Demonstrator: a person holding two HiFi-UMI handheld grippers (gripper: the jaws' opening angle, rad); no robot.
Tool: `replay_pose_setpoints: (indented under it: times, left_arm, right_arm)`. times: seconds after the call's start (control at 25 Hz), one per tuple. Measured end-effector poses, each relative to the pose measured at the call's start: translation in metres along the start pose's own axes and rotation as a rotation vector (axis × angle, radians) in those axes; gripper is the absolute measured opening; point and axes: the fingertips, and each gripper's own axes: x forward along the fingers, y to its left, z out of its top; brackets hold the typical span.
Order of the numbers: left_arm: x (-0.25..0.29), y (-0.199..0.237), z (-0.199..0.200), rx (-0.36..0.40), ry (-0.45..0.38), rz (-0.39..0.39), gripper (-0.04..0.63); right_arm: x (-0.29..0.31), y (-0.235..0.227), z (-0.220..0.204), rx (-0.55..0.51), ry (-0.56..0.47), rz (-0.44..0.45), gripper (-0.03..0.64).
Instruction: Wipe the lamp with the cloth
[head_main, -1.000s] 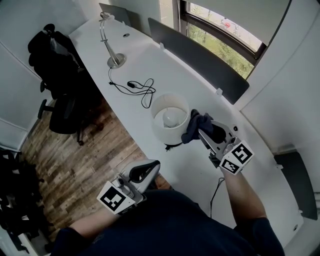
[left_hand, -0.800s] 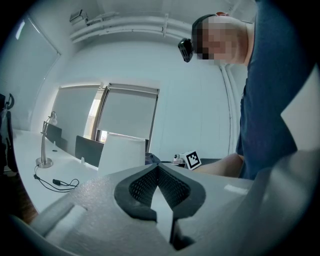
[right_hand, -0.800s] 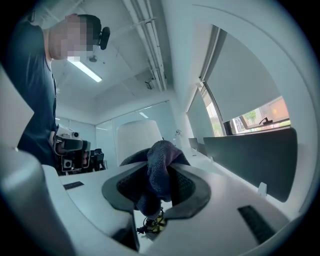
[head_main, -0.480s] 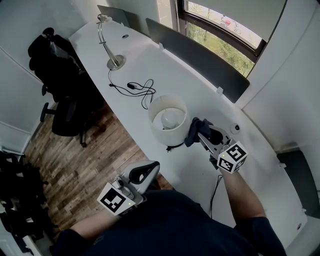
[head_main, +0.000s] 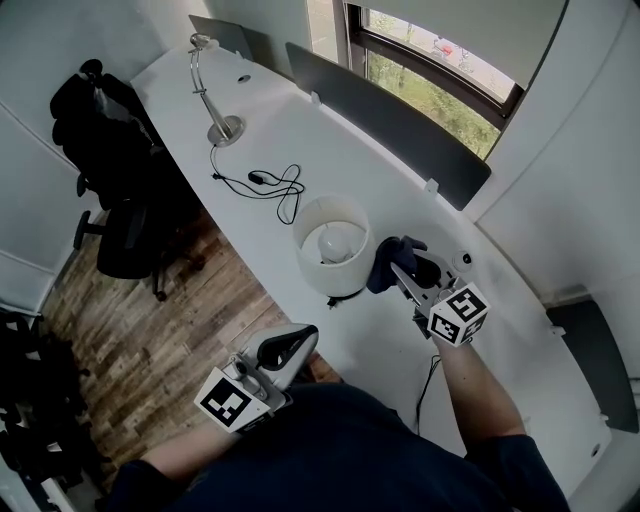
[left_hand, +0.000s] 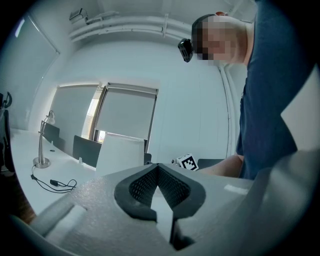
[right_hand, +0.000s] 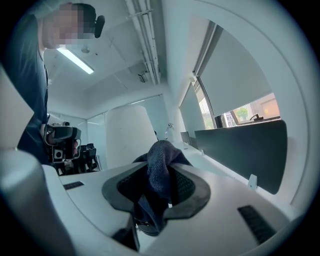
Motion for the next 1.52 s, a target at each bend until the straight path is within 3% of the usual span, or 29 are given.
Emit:
replay_pose_setpoints:
  times: [0.28,0.44,0.68,0.96,1.2,1.52]
  left_arm:
    - [-0.004,0.002,0.001,-0.003,-0.025,-0.003,0.006]
    - [-0.01,0.004,-0.006,-0.019,0.013,0.011,0.006]
    - [-0.01,0.003,0.009,-0.003,-0.032,-0.001,0.006]
    - [-0.018,0.005,-0.006,-0.028,-0.002,0.029,0.006]
    - [-0.017,0.005,-0.003,-0.026,-0.017,0.025,0.006]
    - [-0.017,0.01,0.0,-0.026,-0.014,0.033,0.006]
  right_arm:
    - [0.006,0.006,0.039,-0.033,-0.057,0.017,0.118]
    - [0.012,0.009,0.068,-0.041,-0.104,0.026,0.118]
    - [0.018,0.018,0.107,-0.084,-0.172,0.058,0.118]
    - [0.019,0.028,0.142,-0.123,-0.235,0.082,0.118]
    - [0.027,0.013,0.13,-0.11,-0.224,0.065,0.117]
    - [0.048,-0.013,0.078,-0.091,-0.106,0.031,0.117]
